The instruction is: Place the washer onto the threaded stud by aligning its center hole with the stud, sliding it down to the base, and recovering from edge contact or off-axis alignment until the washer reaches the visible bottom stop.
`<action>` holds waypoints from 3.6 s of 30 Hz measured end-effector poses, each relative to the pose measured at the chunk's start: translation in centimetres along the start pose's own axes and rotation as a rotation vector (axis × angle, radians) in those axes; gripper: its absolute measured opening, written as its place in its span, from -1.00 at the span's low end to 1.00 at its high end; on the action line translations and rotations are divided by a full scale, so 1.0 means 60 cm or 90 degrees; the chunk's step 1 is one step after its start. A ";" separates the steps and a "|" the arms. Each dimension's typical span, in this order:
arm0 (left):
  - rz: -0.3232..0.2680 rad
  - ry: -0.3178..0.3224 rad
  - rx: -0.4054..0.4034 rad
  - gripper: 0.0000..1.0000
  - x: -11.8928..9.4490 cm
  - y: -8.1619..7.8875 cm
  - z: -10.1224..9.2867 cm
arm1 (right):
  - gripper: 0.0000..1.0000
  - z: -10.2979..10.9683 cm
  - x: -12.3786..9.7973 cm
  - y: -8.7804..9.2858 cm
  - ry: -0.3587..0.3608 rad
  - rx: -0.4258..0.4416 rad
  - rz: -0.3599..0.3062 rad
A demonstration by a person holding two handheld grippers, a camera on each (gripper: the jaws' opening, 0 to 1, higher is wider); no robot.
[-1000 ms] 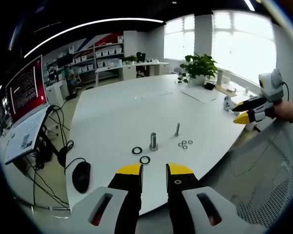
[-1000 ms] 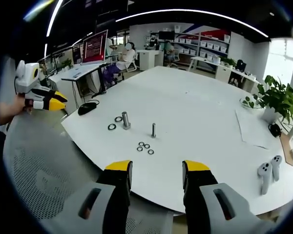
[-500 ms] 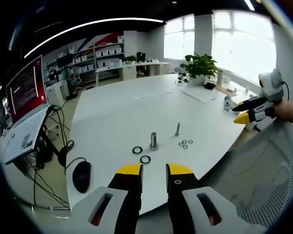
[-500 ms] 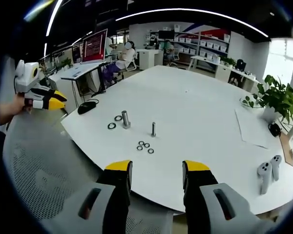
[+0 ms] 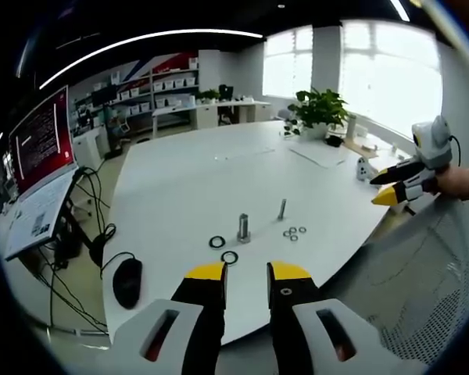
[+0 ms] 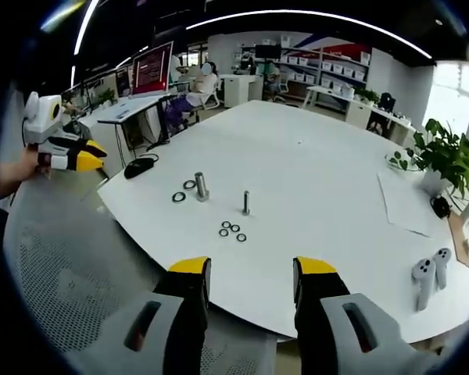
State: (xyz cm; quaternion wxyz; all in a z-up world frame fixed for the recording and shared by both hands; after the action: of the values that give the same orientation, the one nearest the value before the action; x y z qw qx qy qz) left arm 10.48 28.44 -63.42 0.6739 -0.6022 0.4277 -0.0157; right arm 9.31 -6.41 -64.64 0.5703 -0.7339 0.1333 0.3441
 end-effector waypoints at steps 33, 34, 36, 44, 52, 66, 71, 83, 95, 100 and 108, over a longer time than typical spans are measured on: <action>0.045 -0.011 -0.016 -0.63 0.008 0.010 -0.001 | -0.10 0.008 0.002 -0.007 -0.059 0.001 -0.013; 0.045 -0.012 -0.014 -0.63 0.007 0.010 -0.001 | -0.10 0.008 0.002 -0.008 -0.061 0.003 -0.016; 0.046 -0.016 -0.019 -0.63 0.007 0.010 0.002 | -0.10 0.007 -0.001 -0.010 -0.066 0.017 -0.032; 0.094 -0.022 -0.016 -0.61 0.014 0.020 0.002 | -0.09 0.009 -0.004 -0.011 -0.078 0.035 -0.045; 0.111 -0.040 -0.020 -0.61 0.013 0.024 0.008 | -0.09 0.007 -0.011 -0.014 -0.078 0.058 -0.068; 0.130 -0.022 -0.020 -0.58 0.015 0.025 0.006 | -0.03 -0.010 -0.020 -0.017 -0.044 0.072 -0.064; 0.136 0.002 -0.024 -0.54 0.019 0.024 0.004 | -0.03 -0.017 -0.025 -0.002 -0.038 0.113 -0.051; 0.176 0.028 -0.019 -0.50 0.029 0.019 0.013 | -0.05 -0.016 -0.014 0.012 -0.050 0.106 -0.046; 0.182 0.044 -0.043 -0.43 0.085 0.001 0.049 | -0.03 -0.017 -0.012 0.012 -0.066 0.116 -0.052; 0.210 0.053 -0.033 -0.41 0.126 0.003 0.060 | -0.05 -0.018 -0.011 0.014 -0.061 0.112 -0.044; 0.250 0.059 -0.034 -0.41 0.177 0.006 0.076 | -0.09 -0.016 -0.012 0.013 -0.071 0.116 -0.049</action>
State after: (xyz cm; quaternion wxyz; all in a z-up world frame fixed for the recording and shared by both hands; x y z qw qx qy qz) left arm 19.72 26.49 -70.06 0.6275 -0.5237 0.5675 0.0997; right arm 8.70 -7.69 -64.64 0.6542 -0.6632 0.1036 0.3486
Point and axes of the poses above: the point that each gripper's makers call its tool centre point, and the gripper's own axes: x roughly forward along the fingers, z roughly to its left, y roughly out of its underside, the point moved 10 cm from there along -x, roughly backward along the fingers, and after that the axes turned 6 degrees about y, right-handed, at the moved point
